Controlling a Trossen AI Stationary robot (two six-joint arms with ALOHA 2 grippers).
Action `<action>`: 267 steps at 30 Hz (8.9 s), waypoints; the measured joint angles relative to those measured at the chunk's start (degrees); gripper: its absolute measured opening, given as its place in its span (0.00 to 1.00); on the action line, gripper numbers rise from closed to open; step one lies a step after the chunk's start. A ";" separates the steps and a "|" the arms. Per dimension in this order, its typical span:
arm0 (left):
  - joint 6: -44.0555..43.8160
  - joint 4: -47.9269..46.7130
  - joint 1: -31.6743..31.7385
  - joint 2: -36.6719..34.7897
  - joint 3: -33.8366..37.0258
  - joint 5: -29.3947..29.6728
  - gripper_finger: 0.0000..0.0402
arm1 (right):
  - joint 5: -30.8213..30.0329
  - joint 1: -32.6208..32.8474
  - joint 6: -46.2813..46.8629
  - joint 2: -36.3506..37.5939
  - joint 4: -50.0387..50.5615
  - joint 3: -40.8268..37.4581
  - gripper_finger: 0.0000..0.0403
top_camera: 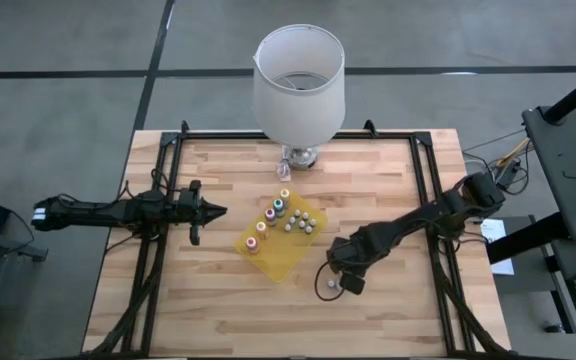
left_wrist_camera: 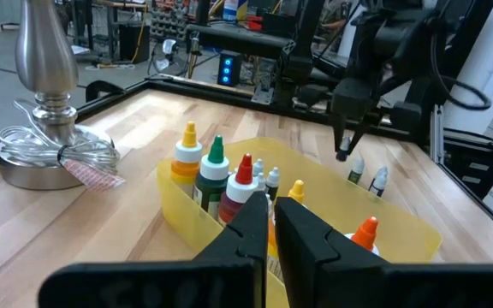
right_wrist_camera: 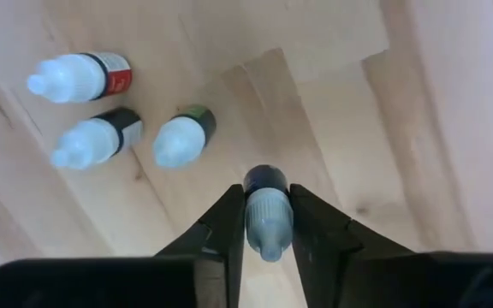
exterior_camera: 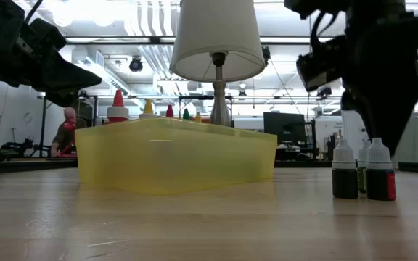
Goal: Pick & Place food coloring
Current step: Put the small blue food coloring bottle into the yellow bin, then put the small green food coloring bottle into the yellow bin
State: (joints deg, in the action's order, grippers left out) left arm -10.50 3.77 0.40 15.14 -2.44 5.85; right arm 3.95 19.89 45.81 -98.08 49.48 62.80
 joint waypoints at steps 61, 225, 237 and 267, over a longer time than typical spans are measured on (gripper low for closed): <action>0.01 -0.02 0.00 0.02 -0.01 0.01 0.00 | 1.86 -15.58 -17.30 -25.79 18.78 50.14 0.18; 0.00 0.00 0.00 0.00 -0.01 0.02 0.00 | 2.21 -16.91 -21.11 -23.61 10.36 42.99 0.34; 0.01 0.01 0.00 0.00 0.00 0.02 0.00 | 2.27 -9.66 -34.47 -15.94 10.28 41.43 0.34; 0.01 -0.02 0.00 0.01 -0.01 0.00 0.00 | 2.26 1.56 -54.66 -0.61 4.33 12.93 0.33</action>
State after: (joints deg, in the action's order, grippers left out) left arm -10.50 3.75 0.40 15.15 -2.46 5.85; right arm 6.21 21.46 -8.85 -98.70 53.81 75.73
